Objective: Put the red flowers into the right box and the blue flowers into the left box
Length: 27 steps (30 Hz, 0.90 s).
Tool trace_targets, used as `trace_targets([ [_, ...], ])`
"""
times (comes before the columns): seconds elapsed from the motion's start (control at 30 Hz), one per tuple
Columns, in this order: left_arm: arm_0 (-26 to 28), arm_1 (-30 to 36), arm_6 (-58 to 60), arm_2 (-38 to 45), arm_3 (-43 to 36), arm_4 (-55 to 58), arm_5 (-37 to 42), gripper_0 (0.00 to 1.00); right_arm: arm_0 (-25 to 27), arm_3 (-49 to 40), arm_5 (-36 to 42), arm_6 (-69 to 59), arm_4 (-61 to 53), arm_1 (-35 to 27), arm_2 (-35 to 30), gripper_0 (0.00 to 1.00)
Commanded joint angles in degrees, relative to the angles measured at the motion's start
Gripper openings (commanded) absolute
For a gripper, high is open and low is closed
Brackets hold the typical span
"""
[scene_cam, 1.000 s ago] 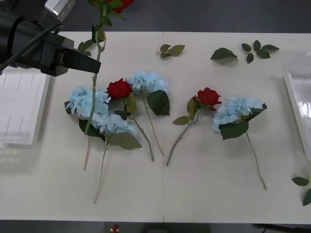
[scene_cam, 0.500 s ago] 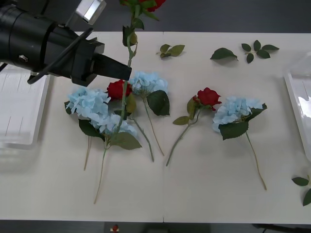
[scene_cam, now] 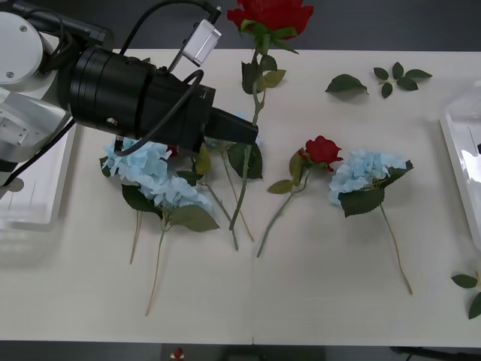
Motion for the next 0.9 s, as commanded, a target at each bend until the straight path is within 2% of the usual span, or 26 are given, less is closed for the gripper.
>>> trace_targets([
  [0.03,-2.39,-1.89,-2.07,0.66,-1.26,-1.15,-0.66,0.00,-0.64,-4.22,-0.14,8.35,-6.83,-2.76,-1.76,0.94],
  [0.13,-2.57,-1.98,-1.98,0.40,-1.26,-1.15,-1.01,0.00,-0.64,-7.65,-0.14,11.60,-11.84,-3.46,-1.76,0.94],
  [0.23,-2.57,-1.98,-1.98,0.40,-1.26,-1.15,-1.01,0.00,-0.20,-9.50,-0.14,16.00,-24.68,-4.17,-1.76,0.94],
  [0.3,-2.57,-1.98,-1.98,0.40,-1.26,-1.15,-1.01,0.00,0.59,-10.38,-0.14,22.77,-34.08,-3.99,-1.85,0.94],
  [0.43,-2.57,-1.98,-1.98,0.40,-1.26,-1.15,-1.01,0.00,2.52,-12.13,-0.06,35.07,-44.98,-3.81,-2.55,0.94],
  [0.7,-2.57,-1.98,-1.98,0.40,-1.26,-1.15,-1.01,0.00,9.90,-22.15,-0.06,49.84,-63.26,-3.64,-6.24,0.94],
  [0.9,-2.57,-1.98,-1.98,0.40,-1.26,-1.15,-1.01,0.00,18.43,-30.06,-0.23,51.38,-66.77,-0.74,-13.54,0.94],
])
